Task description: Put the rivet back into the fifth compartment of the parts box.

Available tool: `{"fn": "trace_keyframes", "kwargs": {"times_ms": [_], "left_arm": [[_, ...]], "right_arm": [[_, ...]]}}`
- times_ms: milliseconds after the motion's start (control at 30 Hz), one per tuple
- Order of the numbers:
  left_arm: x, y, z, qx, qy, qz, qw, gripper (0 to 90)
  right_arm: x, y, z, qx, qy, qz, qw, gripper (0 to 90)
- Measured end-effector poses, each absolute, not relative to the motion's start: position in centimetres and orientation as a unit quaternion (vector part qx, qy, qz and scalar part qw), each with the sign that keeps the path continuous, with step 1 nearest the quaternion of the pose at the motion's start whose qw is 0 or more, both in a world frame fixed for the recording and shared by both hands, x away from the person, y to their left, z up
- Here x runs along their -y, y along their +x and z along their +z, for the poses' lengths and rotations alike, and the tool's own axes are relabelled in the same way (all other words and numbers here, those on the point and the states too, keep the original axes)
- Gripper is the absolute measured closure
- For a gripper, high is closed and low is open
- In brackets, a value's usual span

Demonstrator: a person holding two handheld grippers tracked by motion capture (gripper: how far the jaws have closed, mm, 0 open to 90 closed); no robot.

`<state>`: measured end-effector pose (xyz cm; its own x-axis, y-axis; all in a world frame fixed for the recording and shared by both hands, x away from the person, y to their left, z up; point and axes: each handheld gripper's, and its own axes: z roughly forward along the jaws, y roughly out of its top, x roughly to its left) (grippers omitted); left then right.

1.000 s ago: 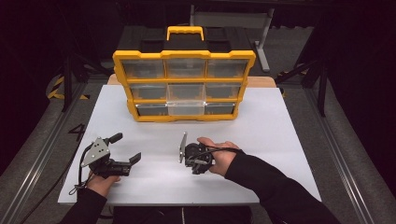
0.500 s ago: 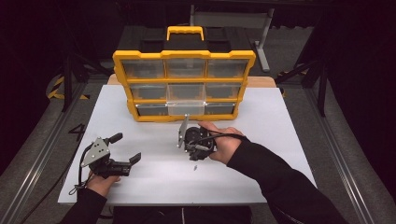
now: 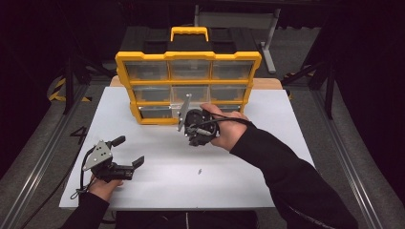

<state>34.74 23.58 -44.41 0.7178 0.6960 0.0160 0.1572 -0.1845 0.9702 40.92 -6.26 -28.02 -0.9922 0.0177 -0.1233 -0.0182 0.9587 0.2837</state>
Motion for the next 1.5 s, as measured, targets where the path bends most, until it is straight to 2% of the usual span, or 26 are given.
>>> {"fn": "trace_keyframes", "kwargs": {"times_ms": [333,767,1500], "left_arm": [[-23.6,34.8,-44.4,-0.291,0.732,0.237,0.569,0.4],[-23.6,34.7,-44.5,-0.291,0.734,0.236,0.566,0.3],[-23.7,34.7,-44.5,-0.293,0.733,0.234,0.568,0.3]], "right_arm": [[6.0,43.0,-24.6,-0.983,0.01,0.16,0.086,81.9],[5.8,46.3,-22.0,-0.978,0.042,0.177,0.105,81.9],[4.3,51.3,-21.8,-0.973,0.073,0.184,0.116,81.9]]}}
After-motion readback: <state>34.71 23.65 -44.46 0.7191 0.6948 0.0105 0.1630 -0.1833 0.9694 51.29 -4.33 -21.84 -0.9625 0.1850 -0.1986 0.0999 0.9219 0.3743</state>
